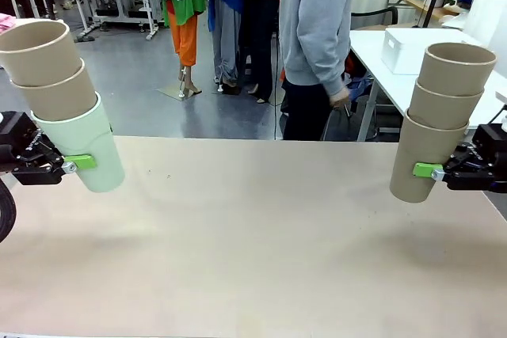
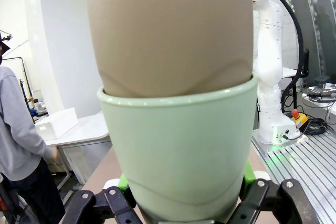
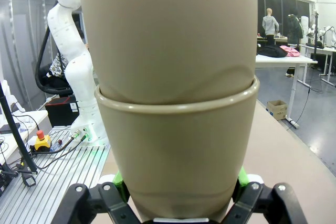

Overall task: Stack the cups and store them in the basket.
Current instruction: Place the stack of Reusable plastic cups into the Pantry Basket.

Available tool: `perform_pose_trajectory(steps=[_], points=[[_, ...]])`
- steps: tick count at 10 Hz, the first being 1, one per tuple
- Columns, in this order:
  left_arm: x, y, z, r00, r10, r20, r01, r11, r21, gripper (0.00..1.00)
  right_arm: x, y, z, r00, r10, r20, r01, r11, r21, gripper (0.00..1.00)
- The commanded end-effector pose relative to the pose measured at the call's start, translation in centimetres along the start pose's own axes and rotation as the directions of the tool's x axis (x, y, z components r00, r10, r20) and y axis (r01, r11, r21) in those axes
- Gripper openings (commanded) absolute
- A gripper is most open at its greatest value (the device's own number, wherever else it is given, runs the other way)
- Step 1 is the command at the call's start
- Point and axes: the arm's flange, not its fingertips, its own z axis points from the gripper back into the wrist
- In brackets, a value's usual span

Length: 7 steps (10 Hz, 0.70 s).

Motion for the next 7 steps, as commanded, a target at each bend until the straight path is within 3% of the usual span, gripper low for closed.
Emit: perform_pose_trajectory(steps=[1, 7], points=[[0.37, 0.05, 0.10, 1.000, -0.008, 0.009, 0.008, 1.000, 0.004, 0.85, 0.34, 0.05, 0.01, 1.000, 0.008, 0.001, -0.008, 1.000, 0.000, 0.85], [0.37, 0.05, 0.10, 1.000, -0.008, 0.009, 0.008, 1.000, 0.004, 0.85, 0.34, 0.05, 0.01, 1.000, 0.008, 0.001, -0.008, 1.000, 0.000, 0.85]])
